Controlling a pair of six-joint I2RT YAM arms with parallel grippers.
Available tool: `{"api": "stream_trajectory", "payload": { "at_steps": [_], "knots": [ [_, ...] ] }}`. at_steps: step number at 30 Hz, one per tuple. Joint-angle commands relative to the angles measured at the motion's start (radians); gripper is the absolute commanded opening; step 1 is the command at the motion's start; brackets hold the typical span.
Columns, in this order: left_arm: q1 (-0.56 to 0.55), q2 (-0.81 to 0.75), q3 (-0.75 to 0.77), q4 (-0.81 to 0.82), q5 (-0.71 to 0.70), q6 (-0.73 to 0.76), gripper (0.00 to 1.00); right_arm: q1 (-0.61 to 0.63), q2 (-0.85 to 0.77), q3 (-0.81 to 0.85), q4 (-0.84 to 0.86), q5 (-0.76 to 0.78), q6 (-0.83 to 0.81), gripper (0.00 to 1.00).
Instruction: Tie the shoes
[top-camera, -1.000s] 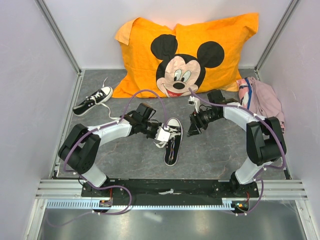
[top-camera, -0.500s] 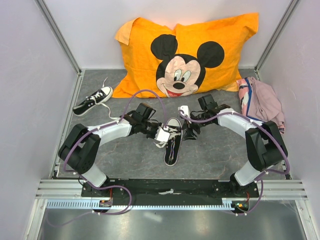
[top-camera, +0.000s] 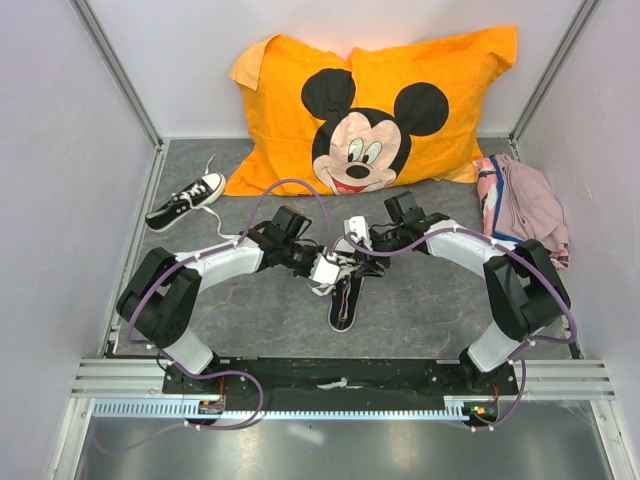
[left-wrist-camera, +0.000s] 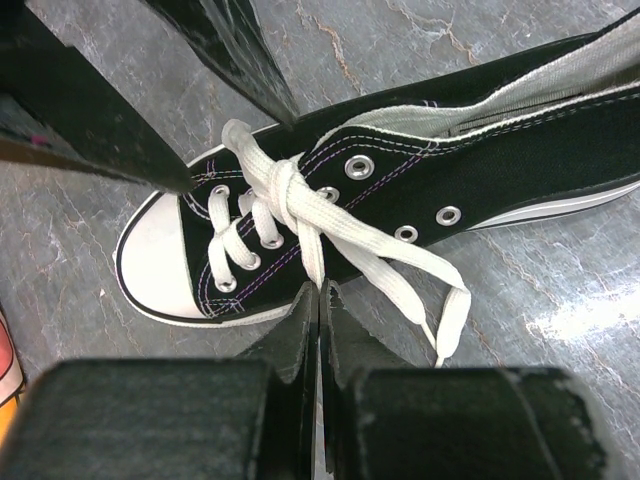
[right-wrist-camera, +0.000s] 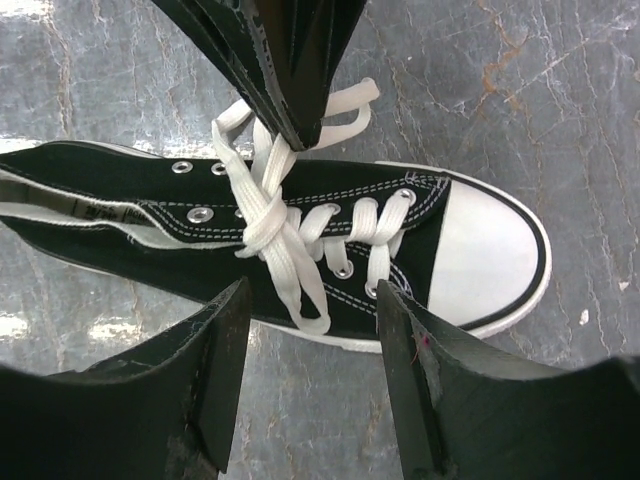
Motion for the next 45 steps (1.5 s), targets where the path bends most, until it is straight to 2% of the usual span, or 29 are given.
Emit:
{"api": "stream_trajectory", "payload": {
  "at_steps": [1,6,9,10,12,13,14,25,45],
  "knots": [
    [0.009,0.0,0.006,0.021,0.034,0.033,0.01,0.031,0.023,0.005,0.06,0.016,-0.008,0.6],
    [0.012,-0.003,0.001,0.021,0.033,0.027,0.01,0.054,0.043,0.023,0.054,0.061,0.0,0.49],
    [0.01,-0.009,-0.004,0.018,0.034,0.027,0.02,0.057,0.046,0.025,0.045,0.099,-0.016,0.38],
    [0.01,-0.011,-0.007,0.018,0.036,0.025,0.02,0.058,0.046,0.023,0.039,0.111,-0.023,0.29],
    [0.01,-0.018,-0.008,0.013,0.036,0.022,0.02,0.057,0.045,0.02,0.022,0.144,-0.028,0.18],
    [0.012,-0.02,-0.01,0.013,0.036,0.02,0.02,0.055,0.042,0.017,0.015,0.148,-0.034,0.03],
    [0.013,-0.026,-0.011,0.013,0.034,0.02,0.02,0.054,0.027,0.011,0.012,0.151,-0.034,0.0],
    [0.055,-0.069,-0.039,-0.007,-0.007,0.014,0.02,-0.038,-0.081,-0.046,-0.038,0.213,-0.03,0.0],
    [0.056,-0.072,-0.042,-0.03,-0.005,0.004,0.02,-0.072,-0.061,-0.047,-0.072,0.331,-0.091,0.0]
  ]
}}
